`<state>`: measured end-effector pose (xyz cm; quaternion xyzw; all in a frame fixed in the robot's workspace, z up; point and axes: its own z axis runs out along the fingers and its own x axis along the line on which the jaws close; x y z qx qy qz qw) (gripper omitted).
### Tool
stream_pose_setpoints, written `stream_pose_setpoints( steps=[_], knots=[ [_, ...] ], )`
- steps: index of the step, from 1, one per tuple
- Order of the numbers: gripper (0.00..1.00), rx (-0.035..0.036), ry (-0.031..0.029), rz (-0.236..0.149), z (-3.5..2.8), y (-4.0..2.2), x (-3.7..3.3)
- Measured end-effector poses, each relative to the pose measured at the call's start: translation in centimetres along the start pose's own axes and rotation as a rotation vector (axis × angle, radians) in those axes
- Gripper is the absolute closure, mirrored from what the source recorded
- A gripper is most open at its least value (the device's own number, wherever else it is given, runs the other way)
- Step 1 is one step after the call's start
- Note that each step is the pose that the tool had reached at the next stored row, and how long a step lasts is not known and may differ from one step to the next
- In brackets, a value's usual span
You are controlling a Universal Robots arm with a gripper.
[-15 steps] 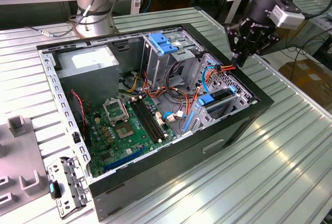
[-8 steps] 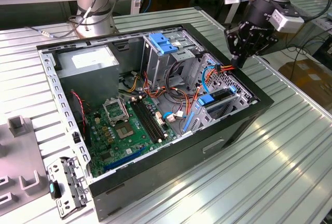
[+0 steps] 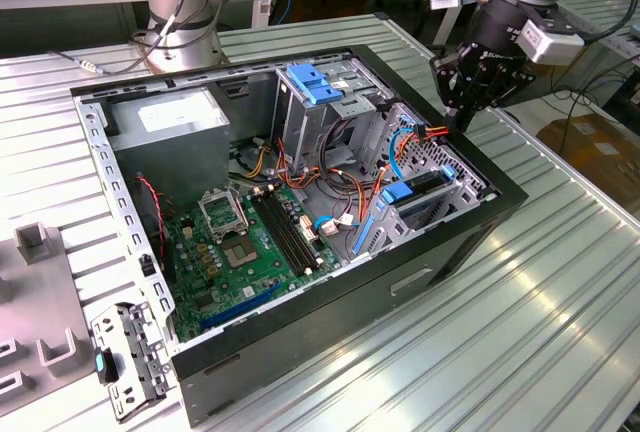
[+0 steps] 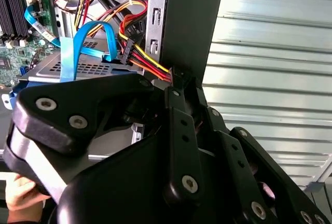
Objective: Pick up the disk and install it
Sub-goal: 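Insert the first disk wire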
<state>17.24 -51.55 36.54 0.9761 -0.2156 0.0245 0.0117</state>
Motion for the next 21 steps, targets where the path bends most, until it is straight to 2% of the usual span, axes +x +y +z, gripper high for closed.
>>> stream_pose_setpoints(
  steps=[1,2,4,7,11,17,21],
  knots=[
    [0.76,-0.0002,0.0001,0.0,-0.16,0.0,0.01],
    [0.84,0.0,0.0,0.0,-0.55,0.01,0.03],
    [0.84,0.0,0.0,0.0,-0.98,0.01,0.06],
    [0.84,0.0,0.0,0.0,-0.99,0.01,0.06],
    [0.84,-0.0006,-0.0002,0.013,-1.0,0.2,-0.36],
    [0.84,-0.0043,-0.0011,0.082,-0.99,0.24,-0.43],
    [0.84,-0.0059,-0.0014,0.112,-0.99,0.25,-0.47]
  ],
)
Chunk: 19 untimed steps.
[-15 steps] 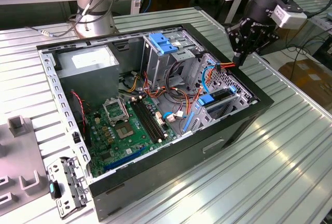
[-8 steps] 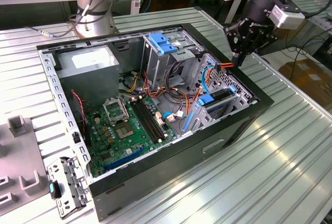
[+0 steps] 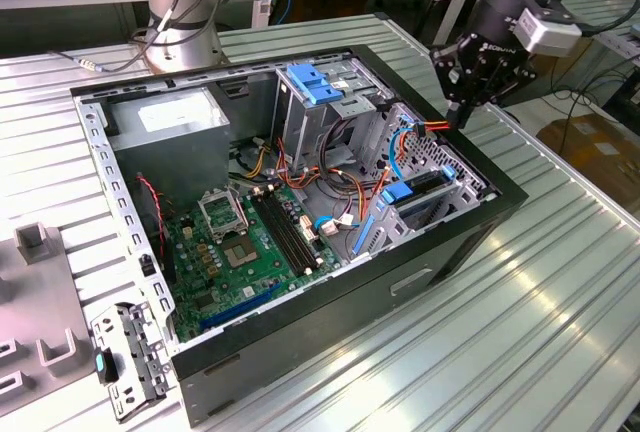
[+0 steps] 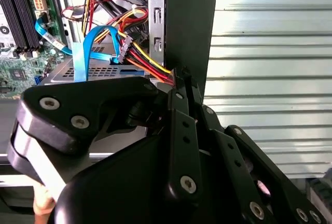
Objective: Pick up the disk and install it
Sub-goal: 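Insert the first disk wire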
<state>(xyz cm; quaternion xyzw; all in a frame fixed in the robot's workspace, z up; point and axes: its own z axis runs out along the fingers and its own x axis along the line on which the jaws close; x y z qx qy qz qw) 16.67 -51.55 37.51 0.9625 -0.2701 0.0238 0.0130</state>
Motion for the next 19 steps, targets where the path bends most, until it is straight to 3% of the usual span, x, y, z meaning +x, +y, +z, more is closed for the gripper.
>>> stream_pose_setpoints(
  steps=[8,12,19],
  knots=[
    [0.84,-0.0043,-0.001,0.081,0.02,0.07,-0.11],
    [0.84,-0.0076,-0.0017,0.144,0.03,0.07,-0.11],
    [0.84,-0.0094,-0.0022,0.176,0.02,0.36,-0.59]
  ],
)
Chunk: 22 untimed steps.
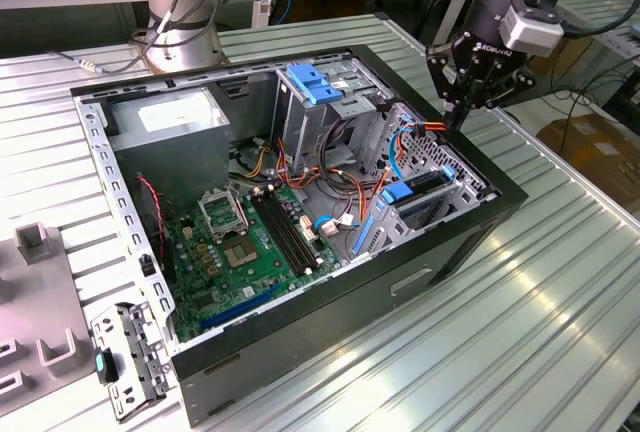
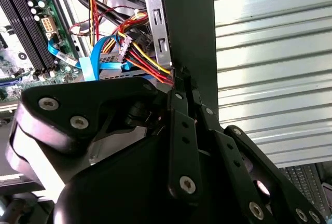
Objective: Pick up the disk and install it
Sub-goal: 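Insert the first disk wire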
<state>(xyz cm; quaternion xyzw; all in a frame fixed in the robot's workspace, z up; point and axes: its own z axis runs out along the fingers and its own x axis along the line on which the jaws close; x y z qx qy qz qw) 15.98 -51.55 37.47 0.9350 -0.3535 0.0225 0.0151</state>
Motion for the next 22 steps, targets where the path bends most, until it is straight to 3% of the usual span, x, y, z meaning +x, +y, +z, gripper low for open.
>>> stream_pose_setpoints(
  steps=[7,14,16,22],
  knots=[
    [0.84,-0.0055,-0.0012,0.104,0.02,0.01,-0.01],
    [0.84,-0.0068,-0.0014,0.132,0.03,0.42,-0.46],
    [0.84,-0.0088,-0.0019,0.169,0.07,0.42,-0.47],
    [0.84,-0.0183,-0.0041,0.348,0.25,0.42,-0.48]
  ],
)
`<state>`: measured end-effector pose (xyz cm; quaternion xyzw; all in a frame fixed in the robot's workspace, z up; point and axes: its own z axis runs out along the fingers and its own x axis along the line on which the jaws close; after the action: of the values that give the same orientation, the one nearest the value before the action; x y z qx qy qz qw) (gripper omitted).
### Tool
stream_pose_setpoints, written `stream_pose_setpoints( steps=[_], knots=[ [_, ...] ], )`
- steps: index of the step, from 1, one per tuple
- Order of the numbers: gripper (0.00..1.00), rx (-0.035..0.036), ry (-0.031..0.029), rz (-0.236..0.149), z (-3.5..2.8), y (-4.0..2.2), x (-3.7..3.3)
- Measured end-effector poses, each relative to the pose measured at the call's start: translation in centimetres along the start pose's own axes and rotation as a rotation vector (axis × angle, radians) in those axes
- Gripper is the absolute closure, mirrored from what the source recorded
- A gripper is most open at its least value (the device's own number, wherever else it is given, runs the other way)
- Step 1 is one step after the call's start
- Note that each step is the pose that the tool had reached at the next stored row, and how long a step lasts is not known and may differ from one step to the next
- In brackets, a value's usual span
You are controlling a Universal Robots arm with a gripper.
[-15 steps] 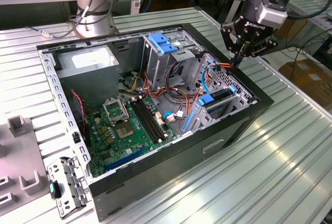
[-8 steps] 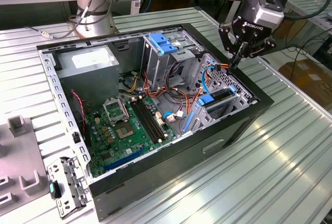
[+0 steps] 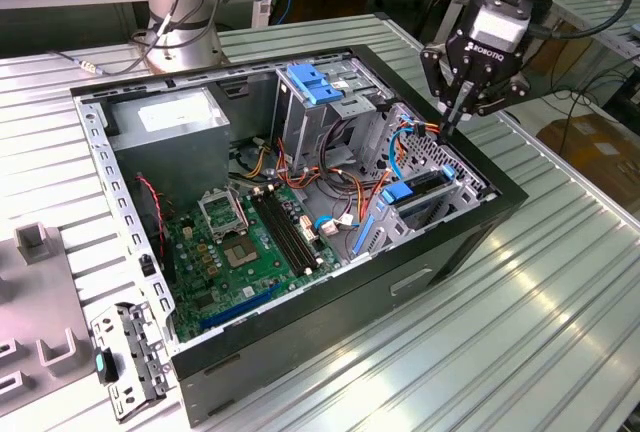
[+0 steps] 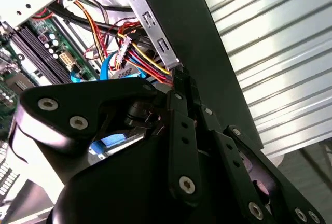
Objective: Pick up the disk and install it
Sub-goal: 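Insert the first disk wire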
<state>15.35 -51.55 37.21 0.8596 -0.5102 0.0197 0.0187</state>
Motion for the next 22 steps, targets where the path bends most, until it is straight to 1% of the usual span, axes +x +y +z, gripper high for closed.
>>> stream_pose_setpoints(
  steps=[8,9,11,13,16,17,18,19,22],
  knots=[
    [0.84,-0.0072,-0.0017,0.136,0.13,0.0,-0.01],
    [0.84,-0.0085,-0.002,0.161,0.16,0.0,-0.01],
    [0.84,-0.0101,-0.0024,0.192,0.19,0.0,-0.01],
    [0.84,-0.0124,-0.0029,0.233,0.23,0.0,-0.01],
    [0.84,-0.0149,-0.0035,0.281,0.27,0.0,-0.01],
    [0.84,-0.0161,-0.0038,0.305,0.29,0.0,-0.02],
    [0.84,-0.0181,-0.0042,0.341,0.32,0.0,-0.02],
    [0.84,-0.0184,-0.0046,0.349,0.34,0.11,-0.09],
    [0.84,-0.0189,-0.0045,0.358,0.32,0.54,-0.32]
  ],
)
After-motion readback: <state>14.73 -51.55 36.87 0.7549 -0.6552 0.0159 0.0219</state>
